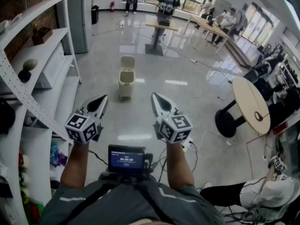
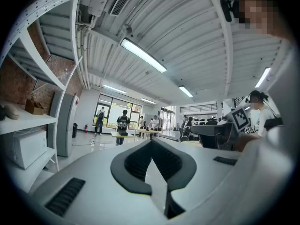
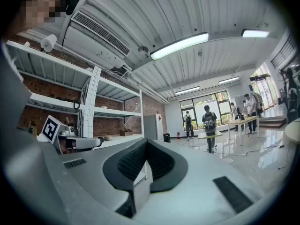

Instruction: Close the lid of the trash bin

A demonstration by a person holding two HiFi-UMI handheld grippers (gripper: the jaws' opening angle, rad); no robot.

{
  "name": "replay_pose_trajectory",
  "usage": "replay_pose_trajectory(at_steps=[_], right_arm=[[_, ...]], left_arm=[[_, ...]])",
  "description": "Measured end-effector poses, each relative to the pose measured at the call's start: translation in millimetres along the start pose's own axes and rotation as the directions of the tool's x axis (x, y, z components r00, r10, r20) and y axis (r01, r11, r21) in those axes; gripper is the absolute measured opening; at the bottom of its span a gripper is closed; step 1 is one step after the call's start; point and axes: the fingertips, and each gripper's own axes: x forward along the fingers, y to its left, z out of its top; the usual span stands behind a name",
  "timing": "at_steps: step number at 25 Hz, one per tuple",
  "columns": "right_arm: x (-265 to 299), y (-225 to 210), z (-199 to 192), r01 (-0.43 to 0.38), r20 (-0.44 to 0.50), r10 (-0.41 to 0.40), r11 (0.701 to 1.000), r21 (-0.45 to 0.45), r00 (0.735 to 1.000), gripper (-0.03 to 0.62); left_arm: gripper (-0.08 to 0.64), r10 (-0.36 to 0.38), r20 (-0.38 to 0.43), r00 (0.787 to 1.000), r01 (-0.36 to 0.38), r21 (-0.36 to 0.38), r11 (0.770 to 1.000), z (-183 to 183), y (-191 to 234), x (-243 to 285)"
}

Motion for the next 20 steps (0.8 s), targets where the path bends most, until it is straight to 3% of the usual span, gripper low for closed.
replay_pose_trajectory(at_steps=[11, 20], right_arm=[[3, 2, 4, -0.017, 0.006, 0.017, 1.0, -0.012, 1.0, 0.008], [12, 15, -1, -0.018, -0.003, 0.018, 1.0, 0.002, 1.0, 0.009]], left_arm=[[-0.003, -0.026, 0.006, 1.0, 0.026, 0.029, 0.999, 9, -11, 10], [-0.003, -0.035, 0.006, 0.999, 0.035, 0.008, 0.999, 5, -3, 7]])
